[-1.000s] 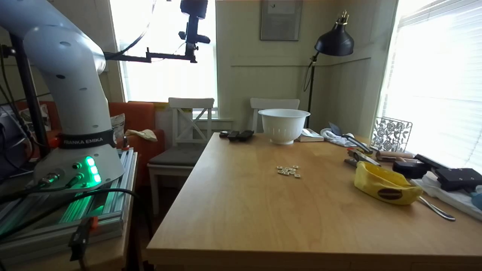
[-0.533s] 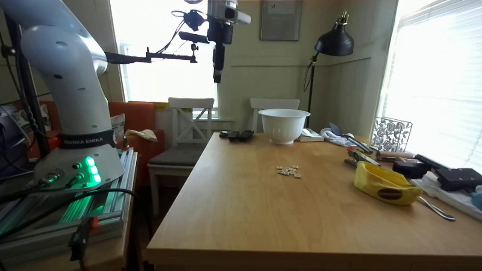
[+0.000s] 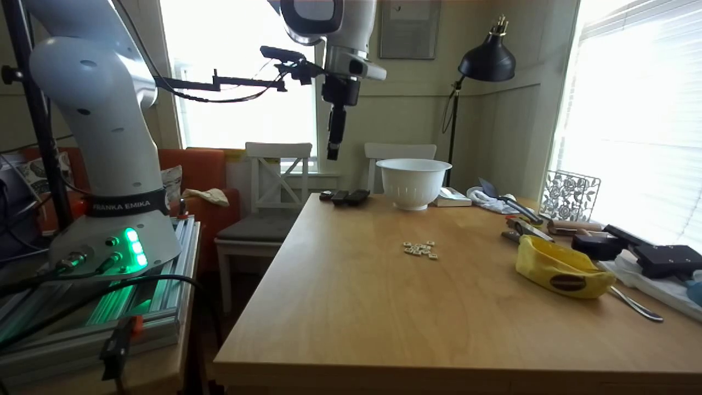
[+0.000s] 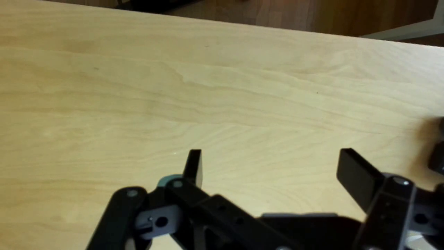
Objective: Move the letters to the left
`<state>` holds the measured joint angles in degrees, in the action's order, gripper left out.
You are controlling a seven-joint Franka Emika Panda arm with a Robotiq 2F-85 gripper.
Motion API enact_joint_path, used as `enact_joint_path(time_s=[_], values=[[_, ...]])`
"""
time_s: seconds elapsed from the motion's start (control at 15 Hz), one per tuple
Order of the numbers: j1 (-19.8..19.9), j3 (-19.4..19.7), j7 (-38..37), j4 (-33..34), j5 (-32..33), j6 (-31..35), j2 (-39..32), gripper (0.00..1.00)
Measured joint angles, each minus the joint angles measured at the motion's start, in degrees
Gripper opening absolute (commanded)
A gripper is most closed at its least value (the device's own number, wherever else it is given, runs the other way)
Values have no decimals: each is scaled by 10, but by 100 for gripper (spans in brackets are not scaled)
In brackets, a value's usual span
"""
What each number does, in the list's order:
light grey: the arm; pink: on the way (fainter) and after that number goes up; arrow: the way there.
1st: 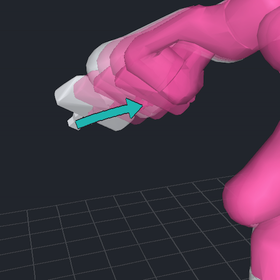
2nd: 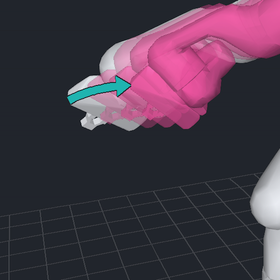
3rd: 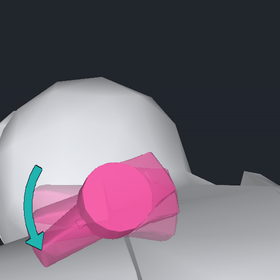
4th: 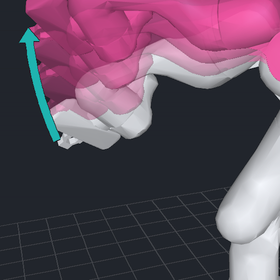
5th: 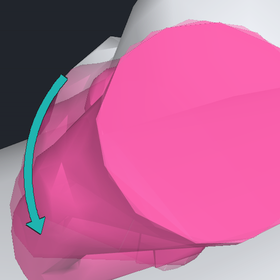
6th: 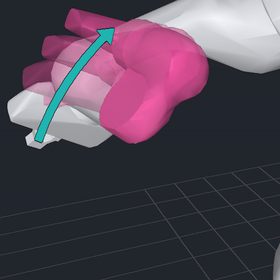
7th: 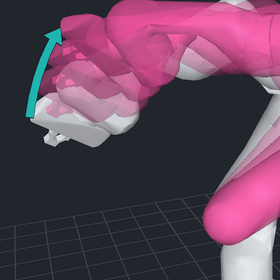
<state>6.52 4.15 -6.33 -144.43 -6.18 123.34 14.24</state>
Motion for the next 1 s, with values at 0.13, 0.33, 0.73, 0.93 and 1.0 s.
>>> enact_joint_path(time_s=[0.13, 0.33, 0.73, 0.93, 1.0], values=[[0, 0, 0, 4, 0, 0, -2, 100], [0, 0, 0, 6, 0, 0, -2, 100], [-1, 0, -31, 14, -14, 80, -47, 100], [-6, 0, -30, 37, -19, 119, -104, 100], [-8, 0, -30, 45, -19, 134, -123, 100]])
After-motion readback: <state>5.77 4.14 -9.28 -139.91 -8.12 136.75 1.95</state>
